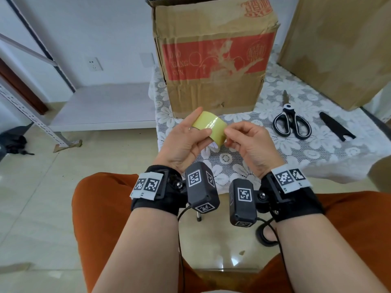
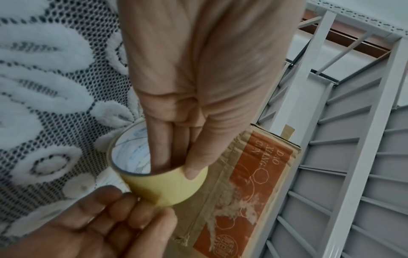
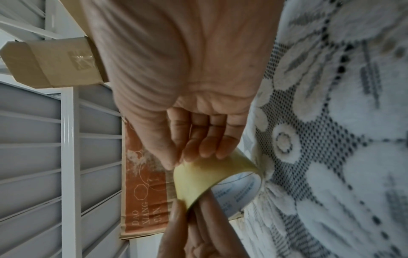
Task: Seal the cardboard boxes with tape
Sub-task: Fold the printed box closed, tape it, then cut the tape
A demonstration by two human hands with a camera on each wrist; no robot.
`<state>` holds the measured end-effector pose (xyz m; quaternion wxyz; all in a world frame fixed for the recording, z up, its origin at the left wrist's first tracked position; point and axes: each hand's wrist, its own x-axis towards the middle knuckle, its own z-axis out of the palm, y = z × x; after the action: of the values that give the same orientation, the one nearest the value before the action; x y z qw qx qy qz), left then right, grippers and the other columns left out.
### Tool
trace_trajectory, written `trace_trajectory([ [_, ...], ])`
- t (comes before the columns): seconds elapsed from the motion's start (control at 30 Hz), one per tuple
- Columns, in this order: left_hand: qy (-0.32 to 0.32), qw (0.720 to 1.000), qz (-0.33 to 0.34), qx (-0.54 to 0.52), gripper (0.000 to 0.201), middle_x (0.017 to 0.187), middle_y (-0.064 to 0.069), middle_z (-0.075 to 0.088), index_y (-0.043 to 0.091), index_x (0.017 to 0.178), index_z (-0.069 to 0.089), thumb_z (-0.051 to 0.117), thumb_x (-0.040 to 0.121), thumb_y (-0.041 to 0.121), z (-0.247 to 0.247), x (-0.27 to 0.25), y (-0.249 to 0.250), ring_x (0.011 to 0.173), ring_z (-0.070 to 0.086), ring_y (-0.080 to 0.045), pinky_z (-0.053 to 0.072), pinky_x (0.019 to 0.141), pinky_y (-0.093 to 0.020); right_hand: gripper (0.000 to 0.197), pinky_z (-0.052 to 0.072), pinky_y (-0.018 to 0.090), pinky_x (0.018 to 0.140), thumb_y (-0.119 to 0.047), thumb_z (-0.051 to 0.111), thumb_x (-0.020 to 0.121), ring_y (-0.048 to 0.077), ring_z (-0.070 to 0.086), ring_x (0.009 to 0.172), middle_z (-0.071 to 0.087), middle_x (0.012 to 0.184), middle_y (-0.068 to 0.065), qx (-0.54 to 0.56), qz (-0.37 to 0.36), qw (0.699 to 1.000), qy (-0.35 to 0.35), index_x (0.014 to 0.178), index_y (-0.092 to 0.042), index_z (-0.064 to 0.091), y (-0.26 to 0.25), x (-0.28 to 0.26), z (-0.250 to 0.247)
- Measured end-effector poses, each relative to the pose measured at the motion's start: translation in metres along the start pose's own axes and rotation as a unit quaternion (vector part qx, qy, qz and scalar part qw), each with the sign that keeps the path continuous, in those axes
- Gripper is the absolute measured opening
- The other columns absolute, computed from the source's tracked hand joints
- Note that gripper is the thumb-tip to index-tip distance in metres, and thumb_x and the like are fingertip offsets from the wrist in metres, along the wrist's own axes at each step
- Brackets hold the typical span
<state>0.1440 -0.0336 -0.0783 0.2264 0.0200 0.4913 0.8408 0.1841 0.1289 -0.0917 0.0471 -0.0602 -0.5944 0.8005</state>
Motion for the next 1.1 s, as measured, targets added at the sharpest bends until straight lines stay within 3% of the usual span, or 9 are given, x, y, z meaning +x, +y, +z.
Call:
trace_trajectory([
  [0.1, -0.013, 1.000, 0.010, 0.020, 0.074, 0.120, -0.026, 0.054, 0.013, 0.148, 0.037, 0.056, 0.083, -0.017, 0.000, 0.000, 0.000, 0.109, 0.057, -0.031, 0.059, 0.082, -0.029, 0.012, 0.051, 0.037, 0.082, 0.000, 0.066, 0.082, 0.023, 0.056, 0.078, 0.062, 0.080, 0.008, -0.013, -0.015, 1.000, -0.003, 0.078, -0.012, 0.065, 0.004, 0.000, 0.001],
  [0.2, -0.021, 0.999, 0.016, 0.030, 0.080, 0.116, -0.021, 0.064, 0.014, 0.149, 0.035, 0.061, 0.079, -0.015, 0.000, -0.002, 0.000, 0.098, 0.065, -0.024, 0.058, 0.084, -0.029, 0.013, 0.050, 0.041, 0.085, 0.000, 0.063, 0.085, 0.022, 0.056, 0.078, 0.061, 0.079, 0.005, -0.013, -0.024, 1.000, -0.005, 0.080, -0.012, 0.063, 0.004, 0.000, 0.002],
  [0.3, 0.002, 1.000, 0.015, -0.027, 0.055, 0.114, -0.016, 0.066, 0.011, 0.146, 0.041, 0.054, 0.094, -0.001, 0.000, -0.002, 0.000, 0.095, 0.070, -0.023, 0.059, 0.081, -0.031, 0.008, 0.050, 0.045, 0.088, -0.005, 0.066, 0.083, 0.019, 0.055, 0.075, 0.059, 0.078, 0.004, -0.010, -0.025, 1.000, -0.014, 0.083, -0.011, 0.061, 0.003, 0.000, 0.003],
  [0.47, -0.003, 0.999, 0.007, -0.036, 0.044, 0.128, -0.020, 0.062, 0.015, 0.142, 0.047, 0.045, 0.100, 0.003, -0.002, -0.002, 0.000, 0.099, 0.070, -0.025, 0.059, 0.082, -0.033, 0.037, 0.050, 0.036, 0.078, -0.028, 0.081, 0.059, 0.015, 0.055, 0.066, 0.057, 0.072, 0.003, -0.002, -0.004, 1.000, -0.003, 0.078, -0.013, 0.054, 0.001, -0.001, 0.008],
  [0.57, -0.023, 0.999, 0.011, -0.026, 0.044, 0.121, -0.017, 0.066, 0.018, 0.140, 0.049, 0.046, 0.099, 0.000, 0.002, -0.003, -0.001, 0.096, 0.071, -0.024, 0.059, 0.084, -0.031, 0.047, 0.046, 0.032, 0.068, -0.028, 0.087, 0.060, 0.020, 0.049, 0.070, 0.048, 0.075, 0.006, -0.077, -0.020, 0.996, 0.042, 0.078, -0.017, 0.046, 0.003, 0.003, 0.011],
  [0.73, -0.036, 0.999, 0.016, -0.015, 0.044, 0.127, -0.020, 0.062, 0.020, 0.137, 0.052, 0.047, 0.098, -0.001, 0.004, -0.003, -0.001, 0.096, 0.070, -0.025, 0.059, 0.084, -0.032, 0.048, 0.038, 0.029, 0.059, -0.020, 0.087, 0.063, 0.012, 0.036, 0.063, 0.037, 0.068, -0.003, -0.152, -0.035, 0.987, 0.049, 0.080, -0.017, 0.042, 0.005, 0.008, 0.011],
  [0.8, -0.038, 0.999, 0.015, -0.021, 0.045, 0.122, -0.019, 0.065, 0.020, 0.136, 0.052, 0.047, 0.098, -0.002, 0.003, -0.003, -0.001, 0.095, 0.070, -0.025, 0.060, 0.081, -0.031, 0.045, 0.039, 0.028, 0.061, -0.016, 0.086, 0.064, 0.011, 0.037, 0.063, 0.038, 0.067, -0.004, -0.149, -0.031, 0.988, 0.040, 0.077, -0.018, 0.043, 0.007, 0.009, 0.008],
  [0.93, -0.040, 0.999, 0.017, -0.033, 0.044, 0.111, -0.012, 0.071, 0.020, 0.135, 0.054, 0.048, 0.097, -0.002, 0.001, -0.005, -0.003, 0.094, 0.072, -0.023, 0.060, 0.080, -0.030, 0.040, 0.042, 0.037, 0.076, -0.013, 0.084, 0.065, 0.019, 0.040, 0.075, 0.042, 0.070, -0.003, -0.106, -0.006, 0.994, 0.016, 0.074, -0.020, 0.045, 0.011, 0.008, 0.002],
  [1.1, -0.068, 0.996, 0.031, -0.043, 0.044, 0.105, -0.011, 0.072, 0.022, 0.134, 0.052, 0.044, 0.099, -0.003, 0.005, -0.005, -0.003, 0.095, 0.071, -0.023, 0.058, 0.086, -0.031, 0.047, 0.043, 0.036, 0.073, -0.026, 0.088, 0.058, 0.017, 0.042, 0.074, 0.040, 0.073, -0.002, -0.107, -0.032, 0.992, 0.061, 0.078, -0.020, 0.045, 0.005, 0.010, 0.009],
])
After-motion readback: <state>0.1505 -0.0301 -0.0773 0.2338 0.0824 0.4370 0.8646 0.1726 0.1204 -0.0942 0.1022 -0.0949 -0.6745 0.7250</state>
